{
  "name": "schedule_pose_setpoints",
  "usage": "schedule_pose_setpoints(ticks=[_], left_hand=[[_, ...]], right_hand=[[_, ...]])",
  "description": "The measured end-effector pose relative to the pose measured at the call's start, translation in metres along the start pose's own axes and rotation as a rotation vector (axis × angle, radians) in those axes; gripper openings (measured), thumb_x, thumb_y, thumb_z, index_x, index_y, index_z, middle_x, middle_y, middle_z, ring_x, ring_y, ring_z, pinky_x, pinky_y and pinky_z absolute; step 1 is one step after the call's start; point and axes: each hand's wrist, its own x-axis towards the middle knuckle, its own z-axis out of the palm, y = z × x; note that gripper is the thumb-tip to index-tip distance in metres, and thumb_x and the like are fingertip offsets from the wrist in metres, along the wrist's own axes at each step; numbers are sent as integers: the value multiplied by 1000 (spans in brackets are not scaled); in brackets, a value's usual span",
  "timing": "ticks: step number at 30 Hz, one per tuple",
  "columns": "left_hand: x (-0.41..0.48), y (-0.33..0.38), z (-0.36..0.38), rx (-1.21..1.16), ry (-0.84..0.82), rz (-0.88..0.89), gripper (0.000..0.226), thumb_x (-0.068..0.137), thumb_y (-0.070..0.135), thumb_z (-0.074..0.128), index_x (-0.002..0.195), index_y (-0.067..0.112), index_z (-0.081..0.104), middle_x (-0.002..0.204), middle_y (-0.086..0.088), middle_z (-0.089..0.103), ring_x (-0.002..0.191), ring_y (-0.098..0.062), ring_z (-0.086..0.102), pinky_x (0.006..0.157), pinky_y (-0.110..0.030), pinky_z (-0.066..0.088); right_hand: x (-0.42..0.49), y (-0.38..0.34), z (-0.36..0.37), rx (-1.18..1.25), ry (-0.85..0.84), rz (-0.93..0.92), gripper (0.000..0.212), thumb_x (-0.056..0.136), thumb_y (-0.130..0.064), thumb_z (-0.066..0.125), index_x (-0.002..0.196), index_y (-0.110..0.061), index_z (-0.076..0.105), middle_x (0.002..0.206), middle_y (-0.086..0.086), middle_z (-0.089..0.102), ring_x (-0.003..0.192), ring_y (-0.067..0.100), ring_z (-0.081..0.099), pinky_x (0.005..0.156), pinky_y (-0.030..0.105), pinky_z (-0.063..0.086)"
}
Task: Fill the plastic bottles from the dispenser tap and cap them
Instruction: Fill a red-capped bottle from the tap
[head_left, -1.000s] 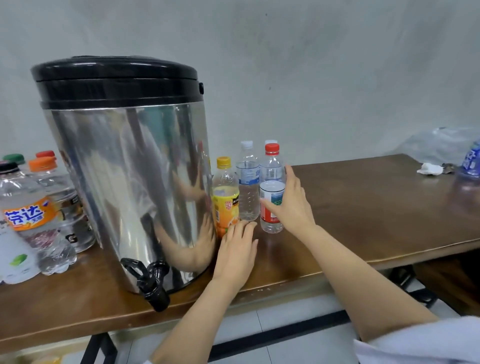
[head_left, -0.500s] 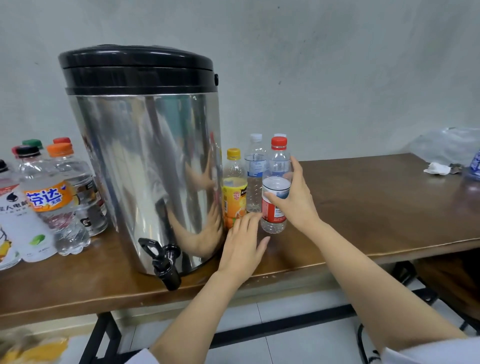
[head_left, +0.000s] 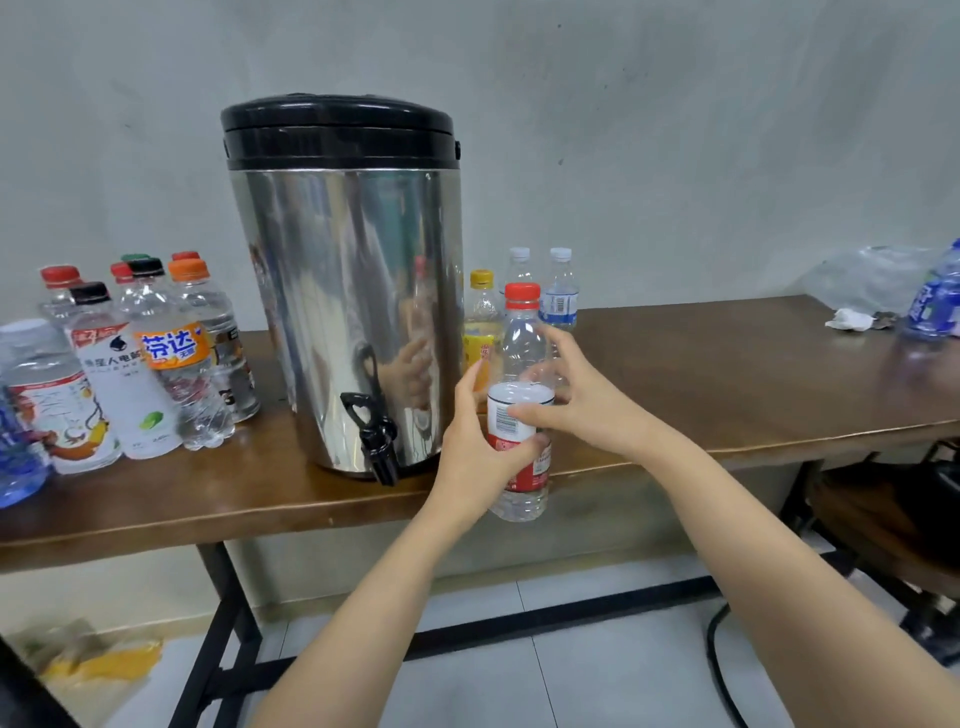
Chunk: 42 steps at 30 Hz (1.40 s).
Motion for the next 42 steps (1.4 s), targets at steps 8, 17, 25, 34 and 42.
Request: schedule_pose_setpoints(ticks=[8,17,25,34,42], left_hand=[[-40,-2,-14,-28,18,-116,85,77,8,81,143,33,34,120,9,63,104,-2,66,87,-24,55],[-77,-13,-19,102,10,-189,84,71,0,73,132,42,33,115,19,58,99,5,59,74,-7,46],[-96,-24,-32,170,44,-249,73,73,45,84,131,36,41,121,17,60,109,-6,59,87,-25,51],[-106,-42,-67,157,5,-362,57,69,34,89,114,38,54,108,12,69,93,-6,68,81,-28,57],[-113,-59,-87,87,19,-509,63,57,33,90,112,33,59,102,8,73,93,-14,72,88,-41,59]], right_hand=[[-27,-6,23,-40,-143,40,60,75,-48,77,123,-53,42,113,2,65,97,17,69,91,41,56],[-20,-55,34,-735,116,-51,56,87,-76,37,95,-23,55,73,-10,56,76,16,55,64,34,41],[-17,-47,54,-586,-122,-78,39,94,-51,56,91,-13,57,58,-8,48,58,7,43,60,29,36],[-1,-36,55,-404,-438,-10,17,94,-15,66,111,-15,67,95,0,67,69,6,57,66,11,46],[9,-15,76,-284,-237,-26,24,93,3,60,115,-7,64,102,5,60,68,18,59,68,15,52]])
